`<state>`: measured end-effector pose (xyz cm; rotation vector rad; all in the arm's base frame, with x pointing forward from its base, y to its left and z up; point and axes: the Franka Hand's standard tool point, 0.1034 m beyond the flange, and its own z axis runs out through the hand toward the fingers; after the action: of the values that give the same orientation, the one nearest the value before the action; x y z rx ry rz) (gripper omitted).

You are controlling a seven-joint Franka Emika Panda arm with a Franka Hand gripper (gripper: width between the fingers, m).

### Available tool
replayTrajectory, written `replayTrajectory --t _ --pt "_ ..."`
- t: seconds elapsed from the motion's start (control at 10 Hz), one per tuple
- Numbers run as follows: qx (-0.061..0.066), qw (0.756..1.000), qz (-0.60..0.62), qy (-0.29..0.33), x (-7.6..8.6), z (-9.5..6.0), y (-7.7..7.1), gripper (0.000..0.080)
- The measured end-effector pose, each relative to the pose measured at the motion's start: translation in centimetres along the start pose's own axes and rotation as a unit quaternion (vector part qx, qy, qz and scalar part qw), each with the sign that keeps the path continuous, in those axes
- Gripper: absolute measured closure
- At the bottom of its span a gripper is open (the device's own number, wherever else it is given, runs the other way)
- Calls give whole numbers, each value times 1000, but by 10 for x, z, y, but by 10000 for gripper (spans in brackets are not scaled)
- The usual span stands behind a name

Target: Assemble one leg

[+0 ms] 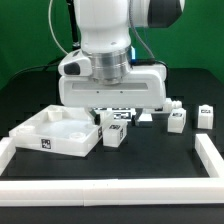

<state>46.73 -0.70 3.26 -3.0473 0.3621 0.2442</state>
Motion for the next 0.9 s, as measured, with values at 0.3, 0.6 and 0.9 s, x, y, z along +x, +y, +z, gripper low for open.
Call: replayTrajectory --t 0.3,0.6,0.9 --pt "11 1000 4 -16 3 -22 -16 151" --pt "7 1000 3 -18 1 -10 -20 151" --pt "4 1000 1 -18 -1 -4 -20 151"
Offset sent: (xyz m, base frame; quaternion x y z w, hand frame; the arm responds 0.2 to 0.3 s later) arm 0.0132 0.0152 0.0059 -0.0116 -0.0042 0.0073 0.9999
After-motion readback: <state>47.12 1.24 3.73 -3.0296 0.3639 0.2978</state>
